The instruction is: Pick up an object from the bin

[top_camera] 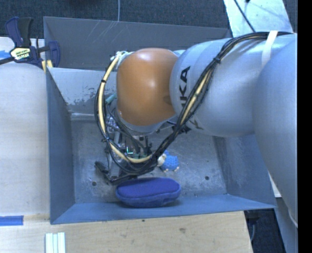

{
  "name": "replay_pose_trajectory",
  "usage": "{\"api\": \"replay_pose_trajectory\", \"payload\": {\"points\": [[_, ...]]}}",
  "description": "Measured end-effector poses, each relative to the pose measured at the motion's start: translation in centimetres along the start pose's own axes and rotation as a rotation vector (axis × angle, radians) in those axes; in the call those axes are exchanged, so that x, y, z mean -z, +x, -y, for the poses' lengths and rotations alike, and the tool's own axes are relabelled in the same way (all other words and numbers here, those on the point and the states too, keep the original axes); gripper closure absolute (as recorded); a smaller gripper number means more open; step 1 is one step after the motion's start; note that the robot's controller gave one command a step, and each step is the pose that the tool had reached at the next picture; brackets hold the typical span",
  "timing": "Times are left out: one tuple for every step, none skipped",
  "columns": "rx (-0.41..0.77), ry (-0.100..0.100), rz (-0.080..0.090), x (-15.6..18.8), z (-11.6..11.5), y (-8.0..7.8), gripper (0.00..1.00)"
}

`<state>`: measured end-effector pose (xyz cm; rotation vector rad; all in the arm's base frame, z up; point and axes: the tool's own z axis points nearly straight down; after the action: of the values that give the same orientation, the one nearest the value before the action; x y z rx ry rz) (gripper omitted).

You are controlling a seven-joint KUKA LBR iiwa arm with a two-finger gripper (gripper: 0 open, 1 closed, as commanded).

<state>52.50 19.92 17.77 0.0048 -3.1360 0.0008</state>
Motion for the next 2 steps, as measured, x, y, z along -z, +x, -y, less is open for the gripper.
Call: {"api": "replay_pose_trajectory", "payload": {"points": [[0.436, 0.001, 0.002, -6.3, 4.4, 2.0, 0.0], [0.478, -0.003, 0.022, -10.5, 7.3, 2.2, 0.0]]}}
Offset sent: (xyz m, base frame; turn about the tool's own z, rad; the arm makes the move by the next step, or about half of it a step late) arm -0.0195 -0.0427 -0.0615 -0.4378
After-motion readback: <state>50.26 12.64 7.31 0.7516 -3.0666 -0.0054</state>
